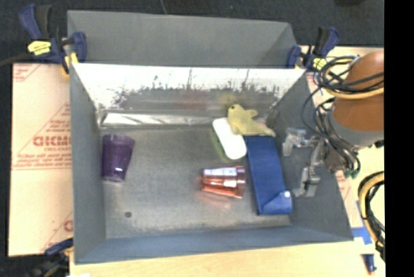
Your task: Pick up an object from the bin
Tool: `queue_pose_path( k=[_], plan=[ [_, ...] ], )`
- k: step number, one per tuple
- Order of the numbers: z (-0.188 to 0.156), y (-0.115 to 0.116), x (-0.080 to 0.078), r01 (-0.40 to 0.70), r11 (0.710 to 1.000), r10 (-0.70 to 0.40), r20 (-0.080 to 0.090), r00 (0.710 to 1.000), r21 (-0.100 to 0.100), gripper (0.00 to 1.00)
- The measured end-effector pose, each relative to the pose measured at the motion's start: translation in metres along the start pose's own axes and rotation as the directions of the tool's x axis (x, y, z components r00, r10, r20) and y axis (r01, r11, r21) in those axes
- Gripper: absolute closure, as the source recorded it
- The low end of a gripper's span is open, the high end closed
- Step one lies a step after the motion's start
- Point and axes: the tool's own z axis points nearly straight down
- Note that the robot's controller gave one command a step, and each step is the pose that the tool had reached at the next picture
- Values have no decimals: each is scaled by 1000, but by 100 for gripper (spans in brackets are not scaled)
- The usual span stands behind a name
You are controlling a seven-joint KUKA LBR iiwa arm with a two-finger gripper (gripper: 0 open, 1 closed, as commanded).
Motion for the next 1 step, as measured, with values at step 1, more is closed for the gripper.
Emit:
queue_pose_path(
  k=[1],
  plan=[
    [-3, 1, -2, 3, 1000, -3, 7, 1000, 1, 0]
  ],
)
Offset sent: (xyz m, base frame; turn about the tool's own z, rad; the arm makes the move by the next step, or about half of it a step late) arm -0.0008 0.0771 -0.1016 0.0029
